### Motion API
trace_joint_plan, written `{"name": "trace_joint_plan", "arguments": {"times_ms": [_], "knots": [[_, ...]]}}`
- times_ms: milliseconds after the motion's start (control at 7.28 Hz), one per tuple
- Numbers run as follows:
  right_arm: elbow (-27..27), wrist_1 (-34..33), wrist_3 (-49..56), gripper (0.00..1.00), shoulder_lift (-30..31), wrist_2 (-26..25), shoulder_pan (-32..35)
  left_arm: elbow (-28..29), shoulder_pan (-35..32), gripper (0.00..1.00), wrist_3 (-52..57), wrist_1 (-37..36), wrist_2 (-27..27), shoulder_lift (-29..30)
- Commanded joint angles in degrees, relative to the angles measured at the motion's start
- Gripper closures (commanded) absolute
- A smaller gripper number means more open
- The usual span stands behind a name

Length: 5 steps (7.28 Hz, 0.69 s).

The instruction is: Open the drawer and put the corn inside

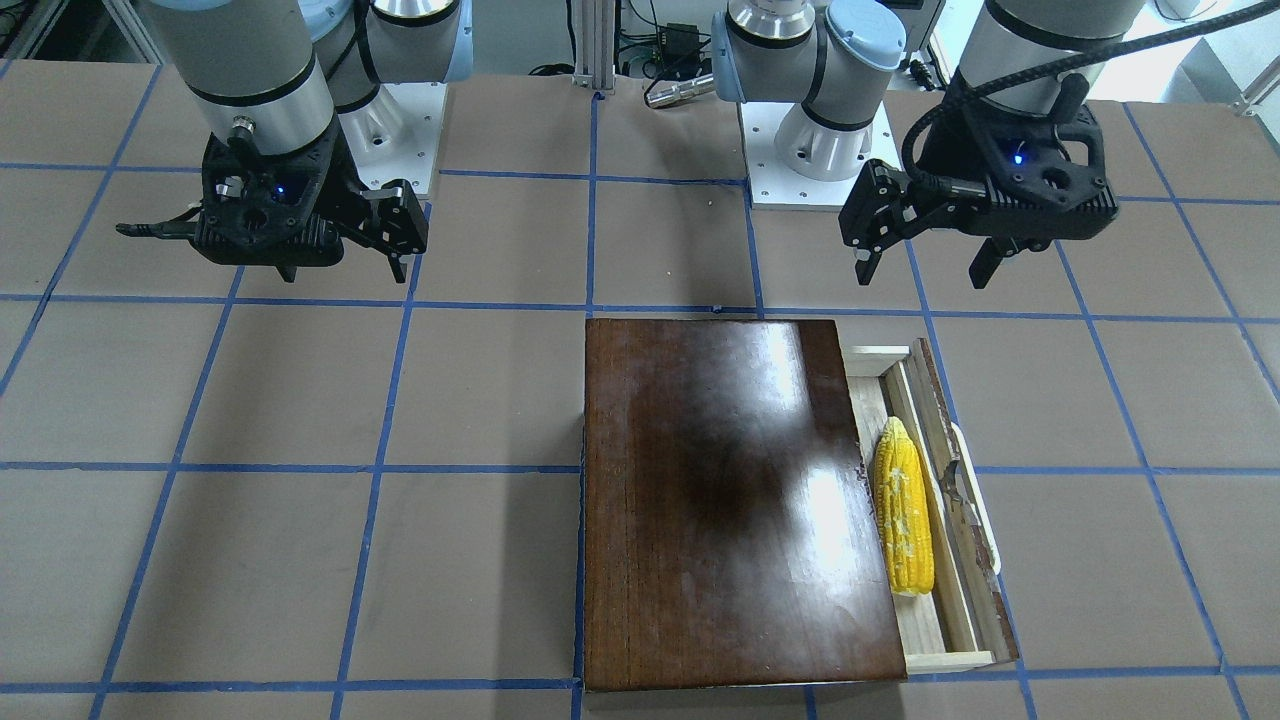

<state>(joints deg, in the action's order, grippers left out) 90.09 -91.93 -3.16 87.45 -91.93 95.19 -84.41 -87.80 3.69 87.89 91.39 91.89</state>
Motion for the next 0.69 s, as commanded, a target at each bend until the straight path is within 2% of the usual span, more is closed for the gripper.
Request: {"name": "trace_joint_plan", "arguments": {"times_ms": [0, 550], "knots": [[0.0, 0.0, 0.0, 0.0, 0.0, 0.0, 0.0, 0.04, 0.0, 0.0, -0.09, 0.26, 0.01, -0.05], [0.0, 0.0, 0.0, 0.0, 0.0, 0.0, 0.0, 0.12, 0.0, 0.0, 0.09, 1.4, 0.19, -1.01]]}}
